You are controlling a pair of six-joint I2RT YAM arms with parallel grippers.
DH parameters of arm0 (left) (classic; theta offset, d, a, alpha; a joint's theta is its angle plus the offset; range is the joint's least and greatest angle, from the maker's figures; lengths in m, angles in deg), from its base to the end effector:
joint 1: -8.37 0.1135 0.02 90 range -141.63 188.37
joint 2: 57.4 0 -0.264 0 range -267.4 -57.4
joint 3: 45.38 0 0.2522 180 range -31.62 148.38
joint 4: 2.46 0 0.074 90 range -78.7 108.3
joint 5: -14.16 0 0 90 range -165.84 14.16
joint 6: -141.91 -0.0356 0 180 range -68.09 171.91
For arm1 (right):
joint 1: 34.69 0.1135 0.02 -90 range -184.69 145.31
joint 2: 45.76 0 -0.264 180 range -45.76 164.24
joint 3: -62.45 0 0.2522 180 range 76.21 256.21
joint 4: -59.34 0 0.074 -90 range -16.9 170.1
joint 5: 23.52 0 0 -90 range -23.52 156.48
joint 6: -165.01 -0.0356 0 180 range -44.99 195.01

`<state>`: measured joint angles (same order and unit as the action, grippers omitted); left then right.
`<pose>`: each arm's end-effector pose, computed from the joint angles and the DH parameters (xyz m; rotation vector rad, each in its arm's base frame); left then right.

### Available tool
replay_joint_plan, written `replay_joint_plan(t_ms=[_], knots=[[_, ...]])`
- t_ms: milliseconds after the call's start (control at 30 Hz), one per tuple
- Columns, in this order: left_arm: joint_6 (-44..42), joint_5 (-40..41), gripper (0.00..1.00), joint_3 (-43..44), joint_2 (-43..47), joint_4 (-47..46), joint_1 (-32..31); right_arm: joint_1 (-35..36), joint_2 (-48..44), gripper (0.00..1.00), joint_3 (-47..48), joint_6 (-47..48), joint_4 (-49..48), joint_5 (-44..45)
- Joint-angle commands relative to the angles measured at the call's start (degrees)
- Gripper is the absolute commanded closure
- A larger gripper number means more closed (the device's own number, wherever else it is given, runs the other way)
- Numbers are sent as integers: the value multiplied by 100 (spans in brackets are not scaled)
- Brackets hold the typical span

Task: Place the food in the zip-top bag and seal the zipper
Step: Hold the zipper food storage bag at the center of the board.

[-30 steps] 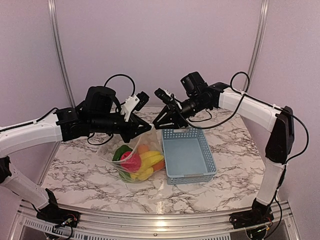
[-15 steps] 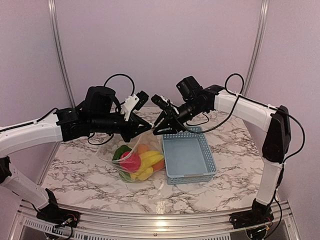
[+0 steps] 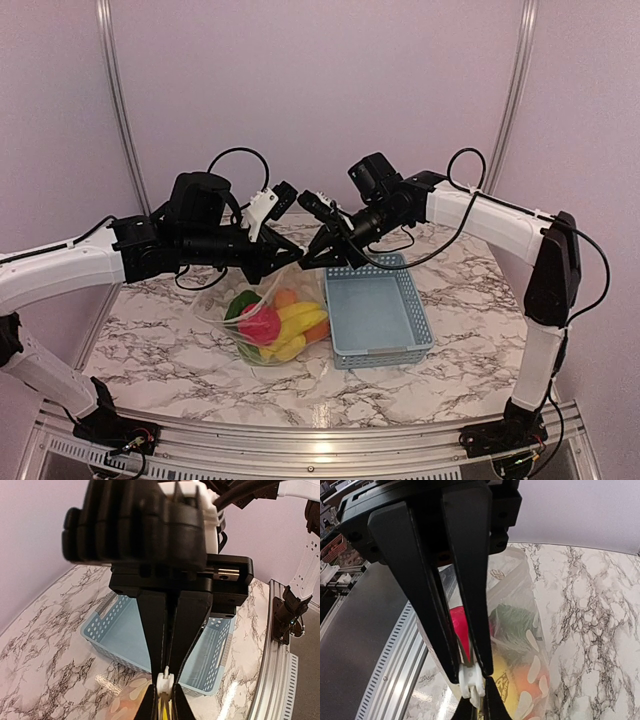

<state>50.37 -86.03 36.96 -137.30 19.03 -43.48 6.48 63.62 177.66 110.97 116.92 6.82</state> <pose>0.1981 -0.2624 0.3486 0.9959 1.7022 -0.7550 0.2925 0.2966 0.3159 -1.7269 1.4588 1.3050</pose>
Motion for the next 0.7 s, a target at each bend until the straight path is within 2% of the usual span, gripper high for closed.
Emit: replay_joint_plan(t_ms=[0, 33, 100, 333, 467, 667], knots=[[50, 123, 91, -33, -65, -157, 34, 36, -191, 100, 146, -18, -98, -20], [65, 161, 83, -33, -83, -157, 41, 34, -211, 100, 124, -24, -121, -5], [74, 163, 78, -1, -116, -148, 38, 37, -245, 100, 70, -18, -161, 34], [68, 35, 76, 143, -243, -134, 43, 36, -285, 100, 44, 82, -113, 101], [31, -116, 82, 222, -301, -87, 51, 39, -289, 100, 33, 83, -107, 121], [49, -135, 82, 212, -196, -147, 49, 24, -279, 100, -2, 103, -105, 128]])
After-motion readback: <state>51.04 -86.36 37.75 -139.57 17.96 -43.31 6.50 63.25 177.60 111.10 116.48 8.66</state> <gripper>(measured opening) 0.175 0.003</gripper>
